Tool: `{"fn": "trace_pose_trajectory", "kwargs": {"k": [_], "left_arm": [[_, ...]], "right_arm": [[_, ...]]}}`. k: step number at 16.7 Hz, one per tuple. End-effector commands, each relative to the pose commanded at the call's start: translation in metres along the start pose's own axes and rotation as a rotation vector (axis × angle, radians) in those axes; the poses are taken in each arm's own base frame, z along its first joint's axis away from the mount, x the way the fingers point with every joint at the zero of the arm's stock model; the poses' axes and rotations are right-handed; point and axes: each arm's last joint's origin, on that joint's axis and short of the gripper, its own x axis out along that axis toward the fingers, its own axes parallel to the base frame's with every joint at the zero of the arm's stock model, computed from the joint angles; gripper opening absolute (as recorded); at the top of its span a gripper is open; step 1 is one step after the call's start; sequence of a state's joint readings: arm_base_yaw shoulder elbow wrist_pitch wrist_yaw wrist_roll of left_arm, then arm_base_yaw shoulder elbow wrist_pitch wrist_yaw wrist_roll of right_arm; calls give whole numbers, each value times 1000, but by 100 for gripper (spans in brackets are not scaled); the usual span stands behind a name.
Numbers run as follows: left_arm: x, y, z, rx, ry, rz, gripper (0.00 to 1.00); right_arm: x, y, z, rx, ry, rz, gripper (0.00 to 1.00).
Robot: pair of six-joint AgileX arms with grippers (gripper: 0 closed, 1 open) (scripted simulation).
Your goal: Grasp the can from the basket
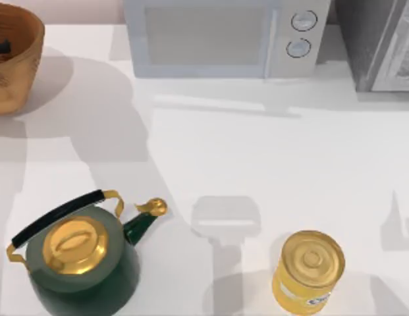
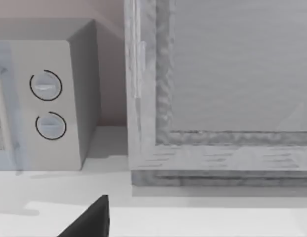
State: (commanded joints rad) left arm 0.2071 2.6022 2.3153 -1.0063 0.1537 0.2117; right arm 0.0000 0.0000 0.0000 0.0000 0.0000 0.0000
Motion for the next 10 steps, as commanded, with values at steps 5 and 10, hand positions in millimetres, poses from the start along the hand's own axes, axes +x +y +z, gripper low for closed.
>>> {"fn": "trace_pose_trajectory", "kwargs": {"k": [5,10], "left_arm": [[0,0,0,0,0,0,0],[0,0,0,0,0,0,0]], "right_arm": [[0,0,0,0,0,0,100],[0,0,0,0,0,0,100]]}}
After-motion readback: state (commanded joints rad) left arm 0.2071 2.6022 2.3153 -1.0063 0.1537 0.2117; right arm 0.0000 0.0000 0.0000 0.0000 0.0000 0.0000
